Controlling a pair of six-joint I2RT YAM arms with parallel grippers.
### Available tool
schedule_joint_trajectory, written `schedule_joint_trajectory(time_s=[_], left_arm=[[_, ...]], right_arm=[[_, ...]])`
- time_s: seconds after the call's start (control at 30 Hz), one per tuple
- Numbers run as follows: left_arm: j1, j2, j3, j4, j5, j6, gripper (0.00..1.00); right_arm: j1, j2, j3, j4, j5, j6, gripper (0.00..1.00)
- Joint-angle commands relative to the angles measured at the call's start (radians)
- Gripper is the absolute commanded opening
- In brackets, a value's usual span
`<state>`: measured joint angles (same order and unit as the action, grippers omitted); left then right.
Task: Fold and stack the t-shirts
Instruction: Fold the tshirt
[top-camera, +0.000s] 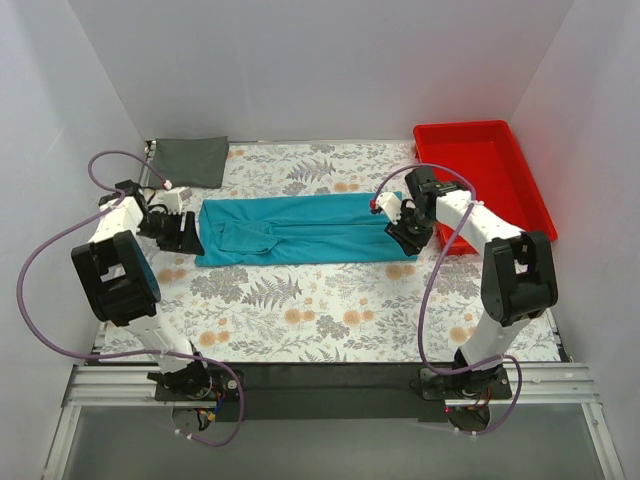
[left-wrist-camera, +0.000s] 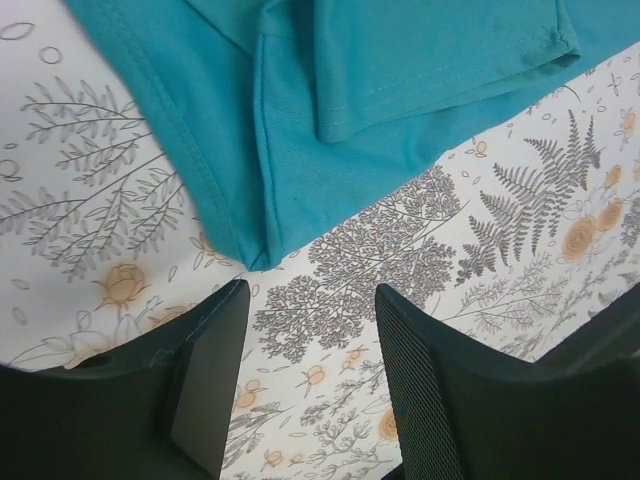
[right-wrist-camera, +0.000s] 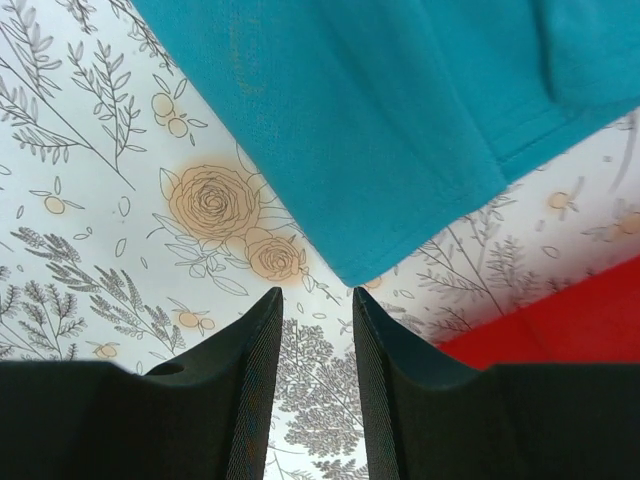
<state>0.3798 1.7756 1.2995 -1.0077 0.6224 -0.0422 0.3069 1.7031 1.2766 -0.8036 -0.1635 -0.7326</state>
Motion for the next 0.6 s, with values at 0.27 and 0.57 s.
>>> schedule_joint_trajectory(time_s=[0.27, 0.57], left_arm=[[-0.013, 0.051, -0.035, 0.116, 0.03, -0.002, 0.53], [-0.035, 0.084, -0.089, 0.165, 0.027, -0.004, 0.5]], right_arm=[[0.006, 0.112, -0.023, 0.11, 0.059, 0.016, 0.41], [0.008, 0.148, -0.054, 0.133, 0.074, 0.009, 0.38]])
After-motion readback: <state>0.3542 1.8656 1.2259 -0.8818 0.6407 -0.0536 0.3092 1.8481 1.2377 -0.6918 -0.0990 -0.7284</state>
